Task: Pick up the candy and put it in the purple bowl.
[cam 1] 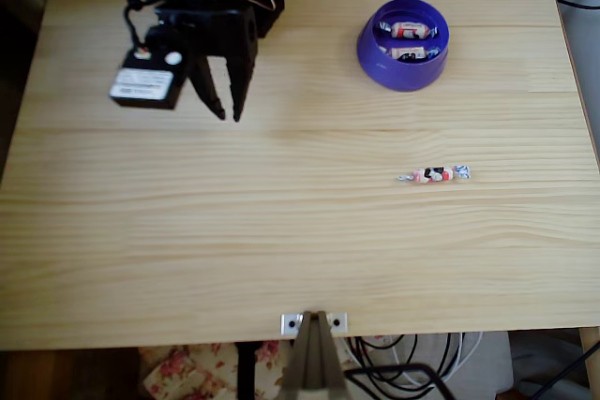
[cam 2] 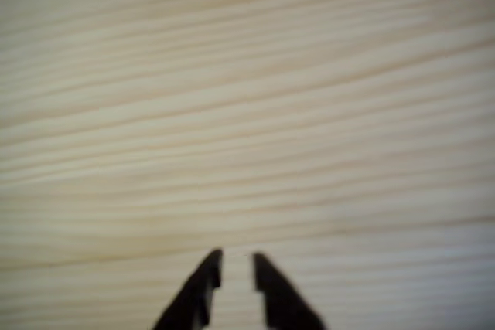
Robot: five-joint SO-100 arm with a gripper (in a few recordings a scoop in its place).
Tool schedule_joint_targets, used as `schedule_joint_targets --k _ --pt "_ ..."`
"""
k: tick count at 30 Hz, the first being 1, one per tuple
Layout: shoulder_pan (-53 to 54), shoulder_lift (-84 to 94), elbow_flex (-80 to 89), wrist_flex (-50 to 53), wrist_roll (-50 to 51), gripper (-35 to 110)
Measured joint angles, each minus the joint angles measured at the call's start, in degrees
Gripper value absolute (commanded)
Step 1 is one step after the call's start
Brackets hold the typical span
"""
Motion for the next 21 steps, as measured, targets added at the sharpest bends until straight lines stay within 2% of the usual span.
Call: schedule_joint_targets --k 4,10,16,21 --pt "0.44 0.0 -4.66 1.14 -0.18 13" --pt "3.6 -1.58 -18.46 8.44 -1.93 16" --pt "3.78 -16.52 -36.65 15.38 -4.13 20" --pt "-0.88 -23.73 -47.72 20.39 -0.79 20"
